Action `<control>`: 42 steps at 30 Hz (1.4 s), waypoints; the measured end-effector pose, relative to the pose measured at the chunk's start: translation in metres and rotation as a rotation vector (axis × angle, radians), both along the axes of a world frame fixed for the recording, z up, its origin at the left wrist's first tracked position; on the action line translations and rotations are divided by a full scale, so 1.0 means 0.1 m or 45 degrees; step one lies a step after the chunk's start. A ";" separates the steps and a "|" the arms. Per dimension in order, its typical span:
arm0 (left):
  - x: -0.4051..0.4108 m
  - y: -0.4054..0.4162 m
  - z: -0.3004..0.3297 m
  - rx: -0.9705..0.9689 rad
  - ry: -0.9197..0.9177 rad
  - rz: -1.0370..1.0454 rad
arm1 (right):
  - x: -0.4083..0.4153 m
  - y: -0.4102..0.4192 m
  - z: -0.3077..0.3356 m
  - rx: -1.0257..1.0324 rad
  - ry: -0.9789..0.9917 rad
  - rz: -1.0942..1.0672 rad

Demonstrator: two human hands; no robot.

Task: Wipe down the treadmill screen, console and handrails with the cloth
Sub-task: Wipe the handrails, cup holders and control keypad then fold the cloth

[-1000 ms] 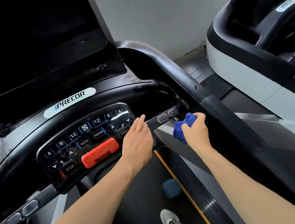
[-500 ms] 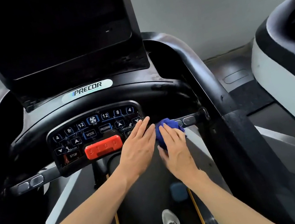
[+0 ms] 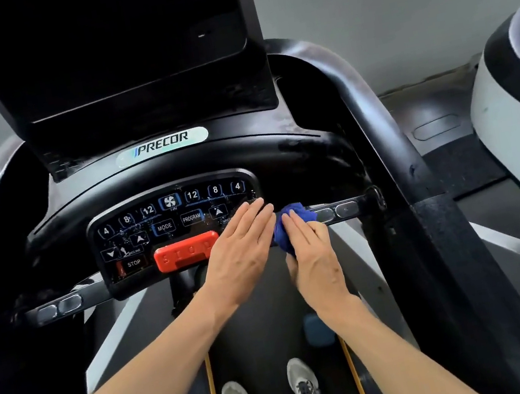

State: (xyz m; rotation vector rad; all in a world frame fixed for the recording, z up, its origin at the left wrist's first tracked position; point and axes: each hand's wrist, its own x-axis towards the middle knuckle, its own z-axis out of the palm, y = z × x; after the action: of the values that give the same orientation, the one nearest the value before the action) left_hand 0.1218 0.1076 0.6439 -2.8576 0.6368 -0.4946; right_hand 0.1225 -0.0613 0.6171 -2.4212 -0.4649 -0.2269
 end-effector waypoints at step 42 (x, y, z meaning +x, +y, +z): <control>-0.05 -0.16 0.33 0.285 0.288 -0.079 | 0.04 0.01 -0.22 -0.299 -0.011 -0.195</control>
State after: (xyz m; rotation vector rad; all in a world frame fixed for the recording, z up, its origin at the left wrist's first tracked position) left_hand 0.1172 0.0914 0.6765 -2.7067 0.7669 -0.0986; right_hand 0.1262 -0.0605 0.5951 -2.6902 -0.3245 -0.2619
